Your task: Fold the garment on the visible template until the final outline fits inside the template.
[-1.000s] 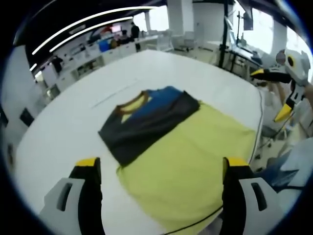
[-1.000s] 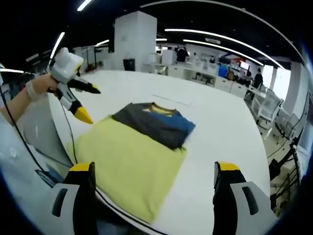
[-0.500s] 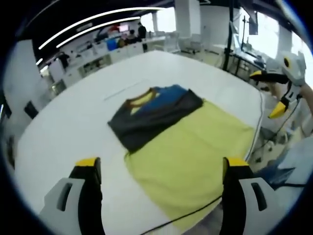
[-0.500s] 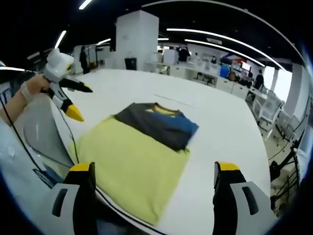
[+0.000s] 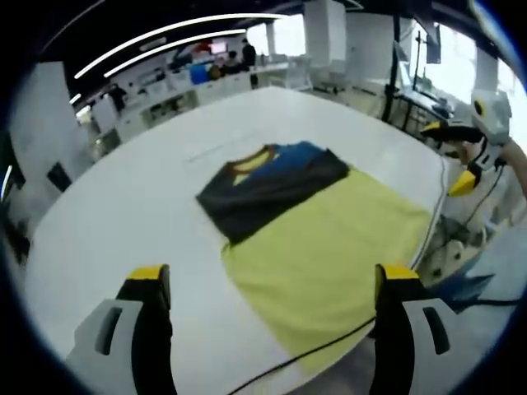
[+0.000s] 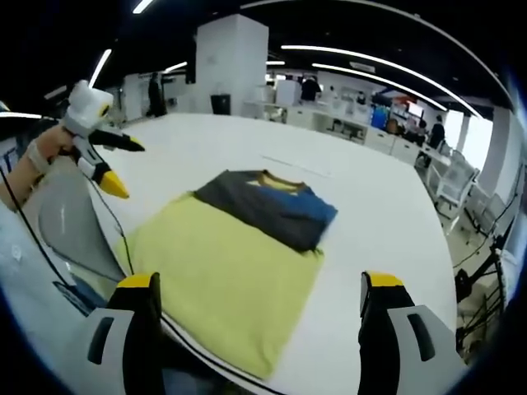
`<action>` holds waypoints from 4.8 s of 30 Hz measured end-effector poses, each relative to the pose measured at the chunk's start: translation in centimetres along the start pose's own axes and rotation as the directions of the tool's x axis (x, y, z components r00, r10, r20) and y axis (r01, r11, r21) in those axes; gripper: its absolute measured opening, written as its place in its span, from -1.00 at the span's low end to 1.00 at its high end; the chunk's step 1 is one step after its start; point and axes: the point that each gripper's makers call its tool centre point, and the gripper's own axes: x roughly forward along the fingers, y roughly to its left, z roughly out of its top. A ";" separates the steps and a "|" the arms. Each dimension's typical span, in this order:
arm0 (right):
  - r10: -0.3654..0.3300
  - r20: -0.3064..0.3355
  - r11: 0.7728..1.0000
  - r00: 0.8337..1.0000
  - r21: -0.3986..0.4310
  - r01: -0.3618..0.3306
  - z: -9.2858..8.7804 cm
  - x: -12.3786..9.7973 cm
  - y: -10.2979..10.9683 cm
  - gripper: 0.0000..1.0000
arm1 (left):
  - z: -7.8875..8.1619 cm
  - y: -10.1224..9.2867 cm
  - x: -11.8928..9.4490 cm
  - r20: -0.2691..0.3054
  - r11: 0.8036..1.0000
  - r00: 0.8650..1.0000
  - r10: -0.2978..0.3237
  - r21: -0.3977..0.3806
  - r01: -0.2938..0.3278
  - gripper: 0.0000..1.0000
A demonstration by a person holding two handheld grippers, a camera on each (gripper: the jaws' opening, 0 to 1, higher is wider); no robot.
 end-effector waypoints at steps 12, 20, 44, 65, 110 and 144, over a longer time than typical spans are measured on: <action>-0.027 -0.007 0.999 1.000 0.029 0.027 -0.7 -0.2 -0.5 0.99 | -1.4 0.1 -0.8 -0.016 1.000 1.000 0.008 -0.025 -0.008 0.99; -0.044 -0.006 0.998 0.999 0.046 0.044 -1.1 -0.3 -0.8 0.99 | -2.4 0.4 -1.0 -0.033 0.999 0.999 0.010 -0.043 -0.011 0.99; -0.035 -0.060 0.996 0.998 0.081 0.040 -3.3 0.8 -1.2 0.99 | -6.7 -0.3 0.6 -0.088 0.979 0.994 -0.062 -0.197 0.044 0.99; -0.013 -0.101 0.993 0.995 0.114 0.024 -5.2 1.4 -0.6 0.99 | -9.8 -2.4 2.3 -0.155 0.938 0.971 -0.183 -0.323 0.125 0.91; 0.032 -0.184 0.974 0.982 0.228 0.011 -10.5 2.6 0.4 0.91 | -13.7 -5.4 2.3 -0.273 0.881 0.912 -0.306 -0.444 0.163 0.60; 0.054 -0.244 0.941 0.968 0.337 0.033 -14.6 2.2 1.3 0.76 | -14.4 -7.9 1.0 -0.313 0.854 0.867 -0.387 -0.477 0.209 0.24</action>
